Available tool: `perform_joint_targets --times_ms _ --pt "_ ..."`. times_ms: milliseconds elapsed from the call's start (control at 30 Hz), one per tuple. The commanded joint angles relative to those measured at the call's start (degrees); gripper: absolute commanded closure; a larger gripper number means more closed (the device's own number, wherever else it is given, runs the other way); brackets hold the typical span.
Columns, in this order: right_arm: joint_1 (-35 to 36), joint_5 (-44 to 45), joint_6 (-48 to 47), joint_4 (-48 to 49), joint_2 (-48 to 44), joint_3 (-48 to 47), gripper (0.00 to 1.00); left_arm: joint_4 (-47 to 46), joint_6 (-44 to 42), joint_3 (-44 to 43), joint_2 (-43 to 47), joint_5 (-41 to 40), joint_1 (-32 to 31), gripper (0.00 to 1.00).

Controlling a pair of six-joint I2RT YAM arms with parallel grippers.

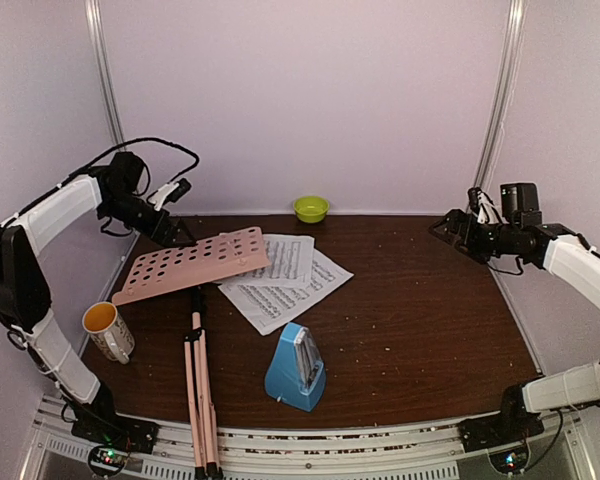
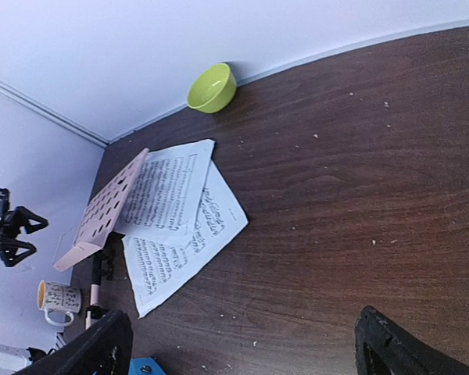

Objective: Set up the instrument practice props

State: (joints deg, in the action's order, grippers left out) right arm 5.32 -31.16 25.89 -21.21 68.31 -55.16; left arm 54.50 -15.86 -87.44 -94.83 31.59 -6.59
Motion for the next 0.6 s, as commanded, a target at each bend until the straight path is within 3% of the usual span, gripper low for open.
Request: perform_joint_targets --times_ms 0,167,567 --pt "-0.52 -7.58 1.9 6.65 0.37 -0.63 0.0 4.09 -11.46 -2.34 -4.86 12.16 -1.75 0.1" --pt "-0.59 -9.71 3.53 9.35 0.74 -0.26 0.0 6.99 -16.25 -5.24 -10.62 17.3 -2.75 0.17" --pt "-0.6 -11.72 6.38 12.9 0.67 1.25 0.0 7.83 -20.98 -3.98 -15.93 18.66 -4.85 0.33"
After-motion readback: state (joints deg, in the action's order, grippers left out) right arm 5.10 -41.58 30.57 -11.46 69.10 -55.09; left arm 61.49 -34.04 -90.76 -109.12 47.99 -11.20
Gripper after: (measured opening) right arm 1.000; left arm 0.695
